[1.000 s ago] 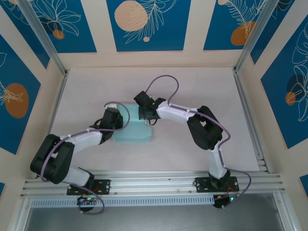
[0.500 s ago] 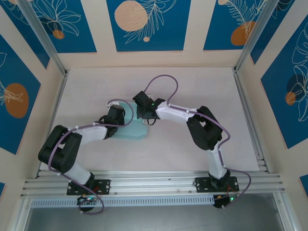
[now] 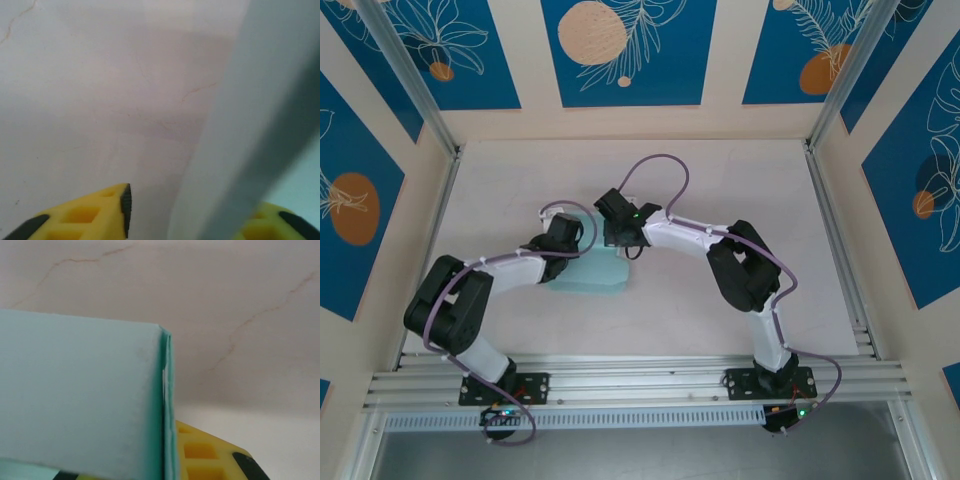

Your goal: Fold the paper box

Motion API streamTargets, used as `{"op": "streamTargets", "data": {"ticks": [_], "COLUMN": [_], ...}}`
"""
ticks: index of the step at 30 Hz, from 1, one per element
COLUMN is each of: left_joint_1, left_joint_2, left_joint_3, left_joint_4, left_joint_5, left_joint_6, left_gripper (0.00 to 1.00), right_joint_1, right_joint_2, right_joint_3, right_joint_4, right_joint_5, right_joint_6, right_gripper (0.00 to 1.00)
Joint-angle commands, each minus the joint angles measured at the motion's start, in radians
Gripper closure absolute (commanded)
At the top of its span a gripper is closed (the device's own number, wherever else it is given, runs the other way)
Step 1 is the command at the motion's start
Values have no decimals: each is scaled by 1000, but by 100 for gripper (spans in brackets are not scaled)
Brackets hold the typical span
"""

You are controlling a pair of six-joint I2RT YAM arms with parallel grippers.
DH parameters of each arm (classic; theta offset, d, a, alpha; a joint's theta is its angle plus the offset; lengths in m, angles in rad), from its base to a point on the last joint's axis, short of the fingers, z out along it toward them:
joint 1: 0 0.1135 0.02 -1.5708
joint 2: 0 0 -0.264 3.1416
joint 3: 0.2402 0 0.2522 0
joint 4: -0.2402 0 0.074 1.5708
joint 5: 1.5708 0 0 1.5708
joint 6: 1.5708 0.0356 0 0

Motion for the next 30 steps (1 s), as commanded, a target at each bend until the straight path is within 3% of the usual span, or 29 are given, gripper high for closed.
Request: {"op": "streamTargets", "data": {"ticks": [1,6,10,16,23,30], "left_joint_1": [15,16,18,19,19,17], "left_joint_2": [-72,-233,-310,-313,-256,-108], "left_joint_3": [36,42,44,-14,-10,65], "left_joint_4": [-25,-108,-170,-96,-41,-159], "left_joint_5": [139,247,287,434,624,671], "left_joint_6": [-10,31,80,188,367,335], "left_gripper": [44,19,11,9,8,14], "right_joint_1": [-16,-37,-40,-45,-64,-77], "right_joint_2": [-4,-13,-13,2,32,106], "right_joint_3": [42,87,114,141,168,231], "right_joint_4": [-106,-213,-303,-444,-591,-662], "right_joint_5": [-10,-100,-182,-253,-249,-315], "right_joint_6": [-34,-114,-192,-329,-450,-531], "right_gripper": [100,100,100,100,100,100]}}
